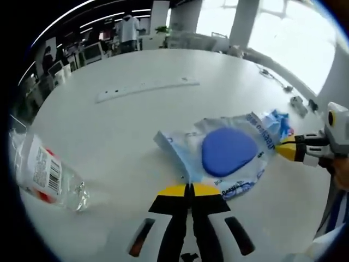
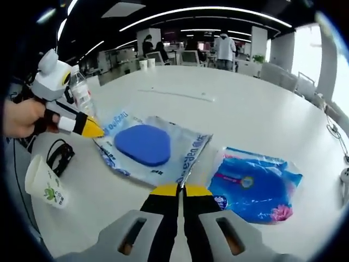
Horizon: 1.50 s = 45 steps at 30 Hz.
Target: Arrange the tabletop items into an orderly group along one side of the table until the central work area is clear of visible clutter.
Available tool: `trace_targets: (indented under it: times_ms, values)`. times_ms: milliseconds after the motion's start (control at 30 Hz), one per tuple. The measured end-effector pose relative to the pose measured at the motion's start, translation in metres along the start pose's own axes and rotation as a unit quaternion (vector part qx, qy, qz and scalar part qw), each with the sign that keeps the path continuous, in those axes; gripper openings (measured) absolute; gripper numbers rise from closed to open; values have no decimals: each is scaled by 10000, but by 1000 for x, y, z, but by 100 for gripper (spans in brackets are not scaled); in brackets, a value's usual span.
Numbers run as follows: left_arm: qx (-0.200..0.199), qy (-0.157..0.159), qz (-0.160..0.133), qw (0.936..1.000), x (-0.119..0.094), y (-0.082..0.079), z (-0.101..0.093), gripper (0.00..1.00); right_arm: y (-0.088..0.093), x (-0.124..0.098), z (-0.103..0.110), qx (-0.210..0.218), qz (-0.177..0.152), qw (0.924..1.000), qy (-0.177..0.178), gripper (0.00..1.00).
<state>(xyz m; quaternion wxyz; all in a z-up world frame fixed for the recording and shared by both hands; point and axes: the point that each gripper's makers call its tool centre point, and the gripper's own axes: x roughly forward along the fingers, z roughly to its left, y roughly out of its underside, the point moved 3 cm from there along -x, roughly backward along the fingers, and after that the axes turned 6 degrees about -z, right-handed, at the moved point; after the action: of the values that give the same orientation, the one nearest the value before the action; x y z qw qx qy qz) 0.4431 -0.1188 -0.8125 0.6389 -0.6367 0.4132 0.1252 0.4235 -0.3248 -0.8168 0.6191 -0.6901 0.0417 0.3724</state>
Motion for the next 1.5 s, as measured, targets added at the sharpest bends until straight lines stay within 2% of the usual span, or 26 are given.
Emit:
trace_targets:
  times_ms: [533, 1033, 1267, 1300, 1400, 1500]
  values:
    - [-28, -108, -4, 9999, 1, 9, 0, 0, 7, 1, -1, 209, 52, 9998, -1, 0]
    - [70, -106, -24, 9999, 3, 12, 1, 0, 11, 4, -1, 176, 115, 9998, -40, 0]
    - [-167, -166, -60, 9997, 4, 12, 2, 0, 10, 4, -1, 222, 138, 9997, 26, 0]
    - [-286, -165, -48, 9994, 5, 12, 3, 0, 9, 5, -1, 388, 70, 9992, 51, 0]
    - [-842, -183, -10, 9963, 4, 13, 4, 2, 8, 4, -3, 409, 89, 9990, 125, 1]
    - [-1041, -140, -127, 9944, 4, 10, 5, 4, 4, 6, 1, 297, 11, 9995, 82, 4]
